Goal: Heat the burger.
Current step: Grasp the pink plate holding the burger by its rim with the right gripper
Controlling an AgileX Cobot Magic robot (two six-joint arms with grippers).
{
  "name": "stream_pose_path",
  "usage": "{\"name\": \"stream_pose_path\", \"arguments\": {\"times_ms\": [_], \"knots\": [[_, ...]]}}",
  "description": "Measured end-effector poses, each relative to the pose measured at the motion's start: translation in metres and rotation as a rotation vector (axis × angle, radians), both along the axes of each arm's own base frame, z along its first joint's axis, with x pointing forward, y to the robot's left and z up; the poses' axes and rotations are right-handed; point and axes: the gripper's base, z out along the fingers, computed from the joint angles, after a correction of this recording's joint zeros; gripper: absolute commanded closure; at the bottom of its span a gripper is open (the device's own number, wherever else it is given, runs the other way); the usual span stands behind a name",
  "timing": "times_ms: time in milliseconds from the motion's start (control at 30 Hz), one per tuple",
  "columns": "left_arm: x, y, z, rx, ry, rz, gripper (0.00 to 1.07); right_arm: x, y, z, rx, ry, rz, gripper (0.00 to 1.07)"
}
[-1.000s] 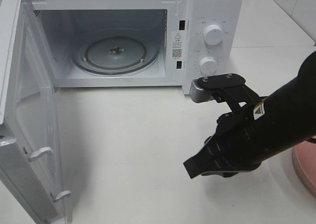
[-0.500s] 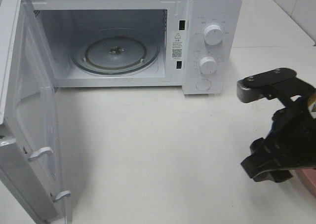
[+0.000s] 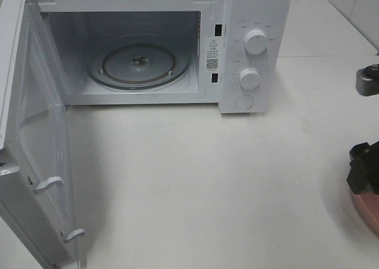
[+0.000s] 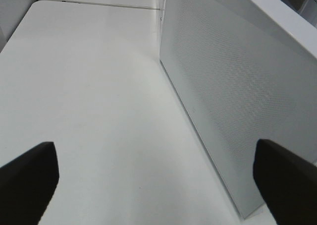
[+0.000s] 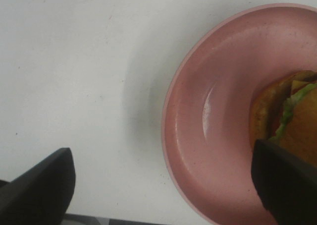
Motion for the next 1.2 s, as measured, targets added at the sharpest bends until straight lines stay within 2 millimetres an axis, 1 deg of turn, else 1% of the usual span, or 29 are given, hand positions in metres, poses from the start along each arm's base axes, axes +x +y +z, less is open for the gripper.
{"name": "stream_pose_path", "arguments": {"times_ms": [67,233,267,333,367,400,467,500,533,567,633,667,733,867,900,933,1000,1200], "knots": [[0.0,0.0,0.0,0.0,0.0,0.0,0.04,0.005,-0.007,0.0,0.015,-0.031,-0.06,0.16],[0.0,0.0,0.0,0.0,0.0,0.0,0.04,0.012,-0.012,-0.005,0.025,-0.042,-0.109,0.16],[0.0,0.0,0.0,0.0,0.0,0.0,0.04,0.016,-0.012,-0.01,0.027,-0.041,-0.115,0.17],[0.0,0.0,0.0,0.0,0.0,0.0,0.04,0.018,-0.013,-0.012,0.028,-0.037,-0.12,0.17],[0.0,0.0,0.0,0.0,0.0,0.0,0.04,0.023,-0.013,-0.019,0.027,-0.016,-0.124,0.17],[0.0,0.0,0.0,0.0,0.0,0.0,0.04,0.023,-0.013,-0.019,0.027,-0.016,-0.124,0.17],[0.0,0.0,0.0,0.0,0.0,0.0,0.04,0.028,-0.012,-0.03,0.027,0.013,-0.14,0.18],[0.0,0.0,0.0,0.0,0.0,0.0,0.04,0.028,-0.012,-0.03,0.027,0.013,-0.14,0.18],[0.0,0.0,0.0,0.0,0.0,0.0,0.04,0.031,-0.011,-0.036,0.027,0.029,-0.145,0.18],[0.0,0.0,0.0,0.0,0.0,0.0,0.04,0.031,-0.011,-0.036,0.027,0.029,-0.145,0.18],[0.0,0.0,0.0,0.0,0.0,0.0,0.04,0.035,-0.01,-0.046,0.026,0.053,-0.151,0.18],[0.0,0.0,0.0,0.0,0.0,0.0,0.04,0.035,-0.01,-0.046,0.026,0.053,-0.151,0.18],[0.0,0.0,0.0,0.0,0.0,0.0,0.04,0.038,-0.009,-0.054,0.023,0.075,-0.156,0.19],[0.0,0.0,0.0,0.0,0.0,0.0,0.04,0.041,-0.009,-0.061,0.023,0.088,-0.161,0.19],[0.0,0.0,0.0,0.0,0.0,0.0,0.04,0.043,-0.012,-0.067,0.024,0.101,-0.179,0.19],[0.0,0.0,0.0,0.0,0.0,0.0,0.04,0.043,-0.012,-0.067,0.024,0.101,-0.179,0.19],[0.0,0.0,0.0,0.0,0.0,0.0,0.04,0.046,-0.018,-0.074,0.026,0.114,-0.211,0.2],[0.0,0.0,0.0,0.0,0.0,0.0,0.04,0.051,-0.023,-0.079,0.03,0.115,-0.238,0.2]]}}
